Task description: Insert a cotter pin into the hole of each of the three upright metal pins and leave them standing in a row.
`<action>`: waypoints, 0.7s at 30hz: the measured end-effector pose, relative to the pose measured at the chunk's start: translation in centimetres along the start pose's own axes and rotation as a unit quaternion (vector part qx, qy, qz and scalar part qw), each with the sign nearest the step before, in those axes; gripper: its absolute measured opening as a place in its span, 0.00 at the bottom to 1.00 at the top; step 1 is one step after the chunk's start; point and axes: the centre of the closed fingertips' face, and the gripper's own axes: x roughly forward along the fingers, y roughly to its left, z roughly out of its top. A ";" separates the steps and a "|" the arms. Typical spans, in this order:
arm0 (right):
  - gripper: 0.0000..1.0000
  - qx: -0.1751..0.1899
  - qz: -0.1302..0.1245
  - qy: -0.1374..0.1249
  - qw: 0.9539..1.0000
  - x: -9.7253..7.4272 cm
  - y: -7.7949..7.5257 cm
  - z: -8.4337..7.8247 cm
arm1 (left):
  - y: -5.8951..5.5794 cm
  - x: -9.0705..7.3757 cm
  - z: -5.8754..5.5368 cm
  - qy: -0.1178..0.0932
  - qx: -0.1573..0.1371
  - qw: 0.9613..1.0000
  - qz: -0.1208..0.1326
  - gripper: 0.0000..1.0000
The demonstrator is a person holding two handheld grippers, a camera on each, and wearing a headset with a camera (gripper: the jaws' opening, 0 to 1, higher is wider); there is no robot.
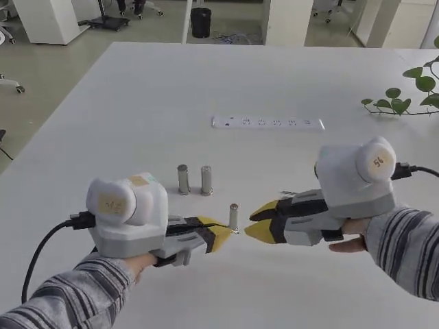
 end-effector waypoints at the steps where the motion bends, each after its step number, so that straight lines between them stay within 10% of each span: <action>1: 0.12 0.005 0.004 -0.003 1.000 0.0 0.1 0.0 | -0.1 0.0 0.1 -0.001 0.007 1.000 -0.002 0.00; 21: 0.00 0.014 0.053 -0.001 0.998 -0.2 2.9 -1.0 | -3.0 -0.2 1.0 -0.024 0.021 0.997 -0.071 0.00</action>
